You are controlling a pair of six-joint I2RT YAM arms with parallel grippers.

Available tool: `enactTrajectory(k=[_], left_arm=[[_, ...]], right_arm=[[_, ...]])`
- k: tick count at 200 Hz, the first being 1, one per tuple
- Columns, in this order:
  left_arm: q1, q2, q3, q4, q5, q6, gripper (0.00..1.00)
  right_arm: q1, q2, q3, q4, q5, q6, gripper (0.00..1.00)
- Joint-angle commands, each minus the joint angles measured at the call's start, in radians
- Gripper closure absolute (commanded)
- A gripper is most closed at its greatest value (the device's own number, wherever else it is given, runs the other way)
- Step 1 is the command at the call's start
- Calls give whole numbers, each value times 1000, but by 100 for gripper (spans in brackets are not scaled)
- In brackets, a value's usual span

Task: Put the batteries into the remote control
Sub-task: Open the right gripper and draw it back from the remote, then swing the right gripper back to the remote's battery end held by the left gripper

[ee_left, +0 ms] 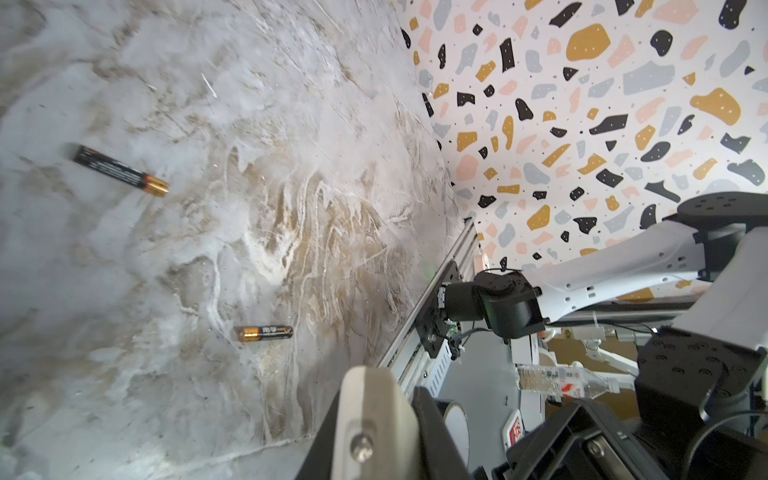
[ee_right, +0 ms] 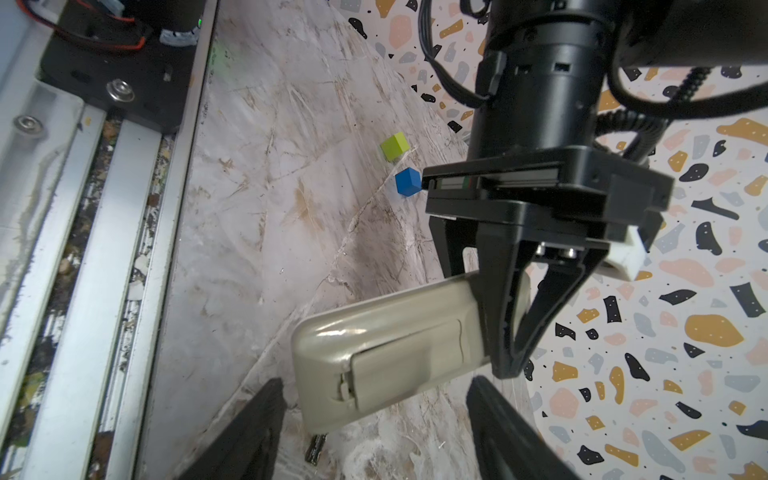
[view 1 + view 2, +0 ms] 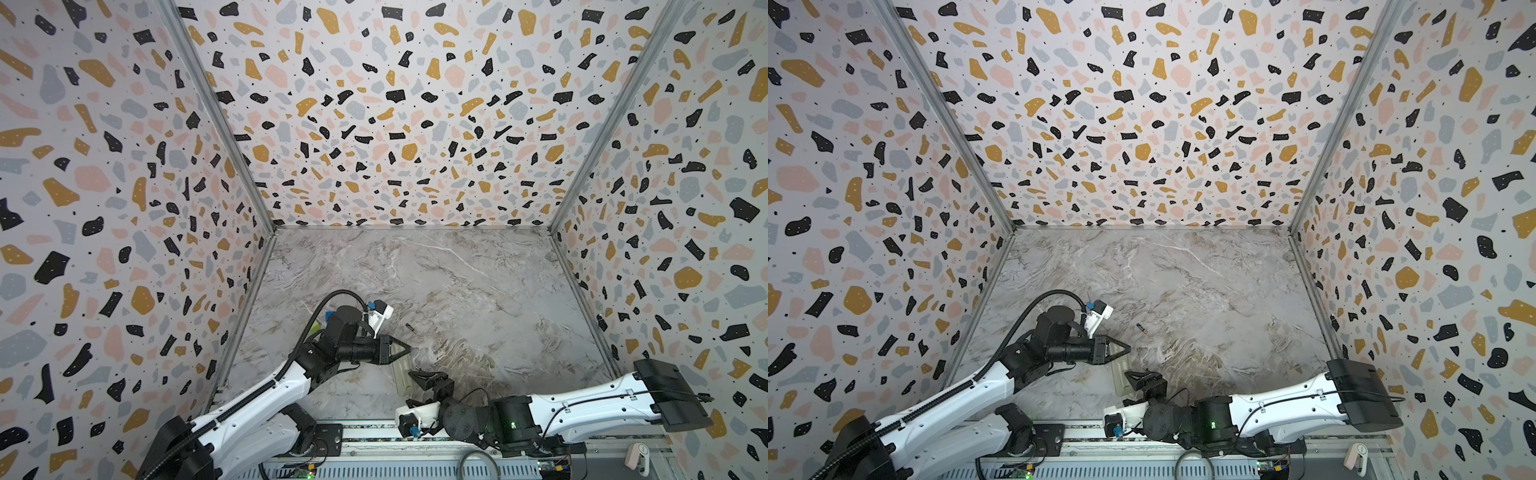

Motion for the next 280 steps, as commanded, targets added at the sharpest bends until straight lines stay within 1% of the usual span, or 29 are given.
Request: enactTrajectory(k=[1,21,46,67,87,98,101,110,127,149,221,248,280], left_arm=[[25,-10,3,85,-84,-31,100],[29,-9,-27,162,-165,-71,100],[29,-14,-39,177,-273,-86,100],[26,-31,-53,203,-336,-115,100],[6,-47,-56,209,-398,-132,100],[-12,-51,-47,201,-439,-132,100],[-17,-51,-46,201,-448,-158,100],[-39,-48,-37,201,-480,-169,100],[-78,-37,-14,184,-537,-166,100],[-111,-15,6,165,-576,-153,100],[-154,1,0,183,-603,-145,100],[-164,-3,-3,187,-613,-145,100],[-176,2,-5,190,-619,-145,100]], right_arm=[[-24,-108,14,39,-22,159,28],[-125,-197,33,1,-130,350,29],[-318,-295,19,-40,-328,576,29],[-454,-331,-9,-50,-494,691,29],[-534,-307,-6,-77,-605,738,29],[-547,-277,0,-88,-636,748,29],[-551,-267,2,-89,-643,749,29],[-558,-231,12,-98,-668,752,29],[-562,-164,35,-106,-704,758,30],[-563,-101,54,-106,-720,766,31],[-584,28,79,-69,-774,789,32],[-587,64,87,-63,-761,796,33],[-589,71,81,-42,-754,799,34]])
